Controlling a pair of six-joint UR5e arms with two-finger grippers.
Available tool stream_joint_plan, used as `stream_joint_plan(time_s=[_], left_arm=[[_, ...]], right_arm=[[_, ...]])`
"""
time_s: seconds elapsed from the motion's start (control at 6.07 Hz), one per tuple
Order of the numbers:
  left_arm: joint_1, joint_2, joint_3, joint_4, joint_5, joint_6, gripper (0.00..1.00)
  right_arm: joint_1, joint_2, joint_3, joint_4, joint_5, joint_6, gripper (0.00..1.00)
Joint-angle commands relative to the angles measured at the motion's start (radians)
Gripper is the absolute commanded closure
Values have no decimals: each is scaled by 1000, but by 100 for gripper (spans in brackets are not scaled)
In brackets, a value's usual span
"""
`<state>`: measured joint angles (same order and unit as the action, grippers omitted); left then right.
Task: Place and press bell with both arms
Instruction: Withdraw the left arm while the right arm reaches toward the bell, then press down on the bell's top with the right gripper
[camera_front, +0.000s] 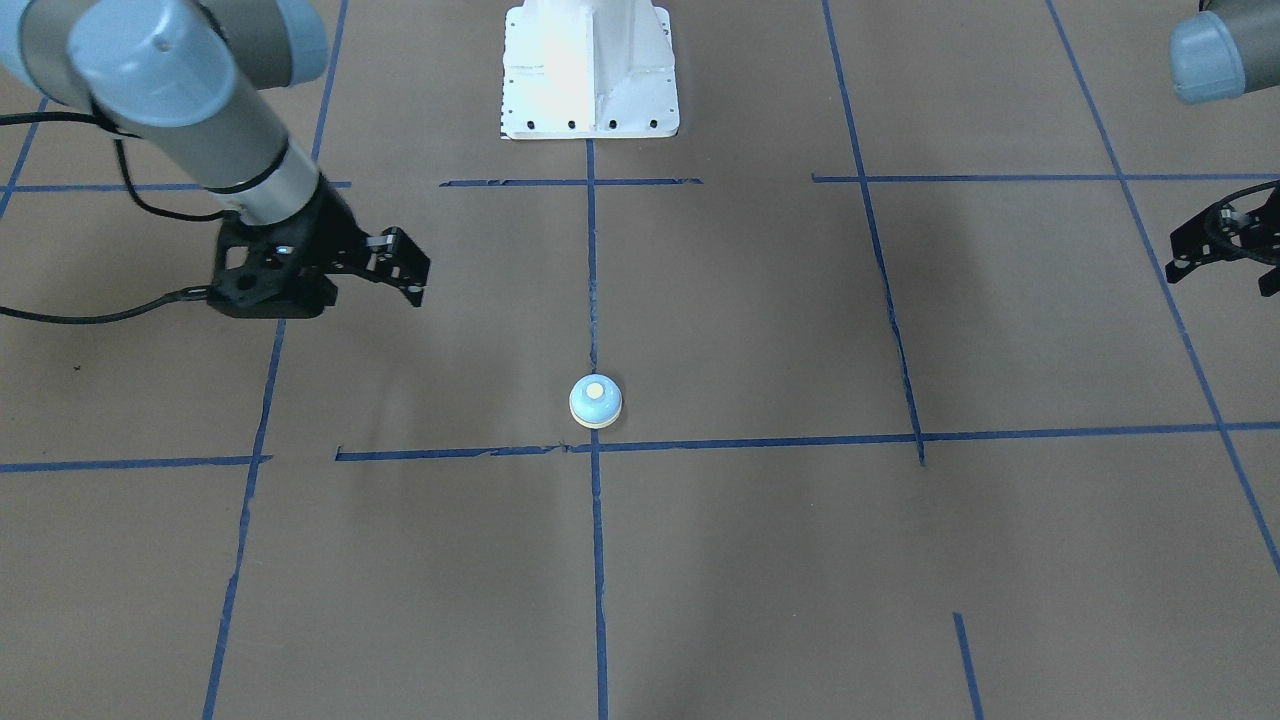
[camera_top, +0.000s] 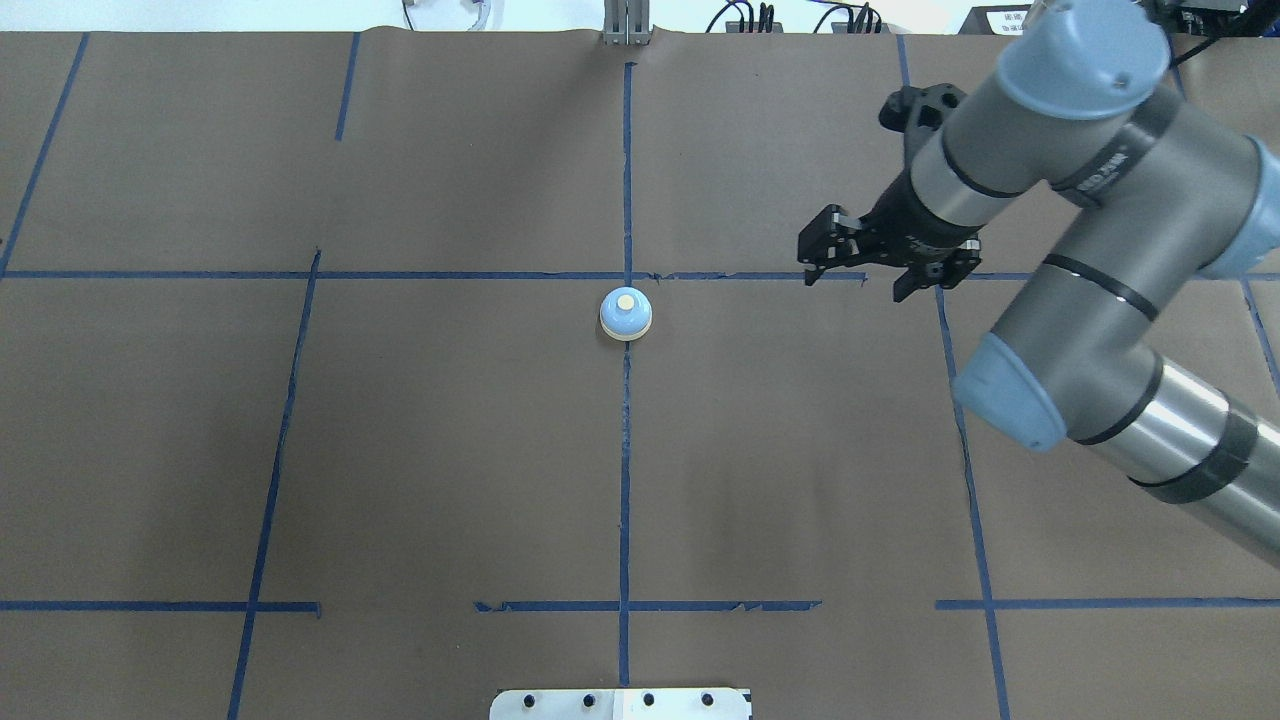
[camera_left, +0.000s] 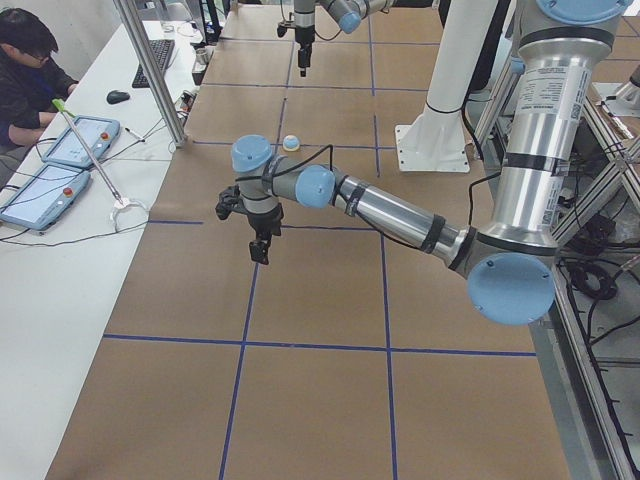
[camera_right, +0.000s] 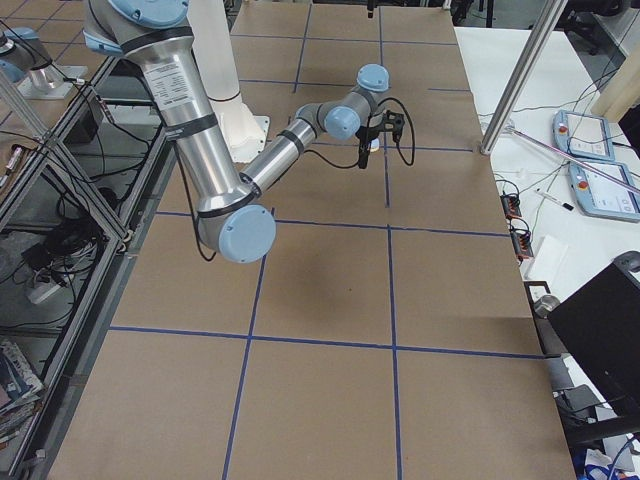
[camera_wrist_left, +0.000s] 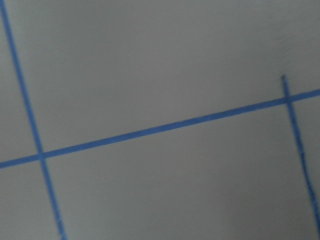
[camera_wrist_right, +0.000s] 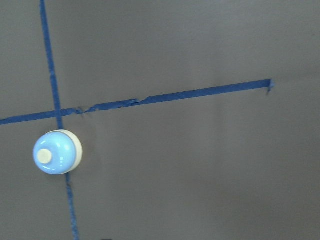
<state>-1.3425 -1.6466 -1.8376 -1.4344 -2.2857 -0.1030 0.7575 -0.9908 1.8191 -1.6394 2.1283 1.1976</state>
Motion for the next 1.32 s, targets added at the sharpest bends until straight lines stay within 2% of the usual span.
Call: stream_joint_plan(time_s=[0.0, 0.16, 0.33, 0.49, 0.66, 0.82, 0.99, 1.15], left_arm=[[-90, 48, 9, 2, -50, 46, 0], [-90, 48, 11, 2, -78, 43, 0], [-90, 48, 11, 2, -81, 40, 0], [-92, 50, 11, 2, -81, 40, 0], [-90, 48, 11, 2, -83, 40, 0], [-90, 50, 9, 2, -83, 39, 0], [-90, 57, 8, 0, -83, 39, 0], [-90, 57, 9, 0, -84, 37, 0]], right_arm=[[-142, 208, -175, -37, -129, 117, 0], [-168, 289, -298, -14, -178, 112, 2], [-170, 352, -442, 77, -206, 112, 26], [-168, 392, -551, 172, -227, 105, 58], [-170, 394, -569, 181, -266, 91, 84], [-168, 396, -593, 182, -281, 79, 94], [-170, 396, -595, 181, -280, 77, 98], [-170, 394, -595, 181, -280, 77, 98]])
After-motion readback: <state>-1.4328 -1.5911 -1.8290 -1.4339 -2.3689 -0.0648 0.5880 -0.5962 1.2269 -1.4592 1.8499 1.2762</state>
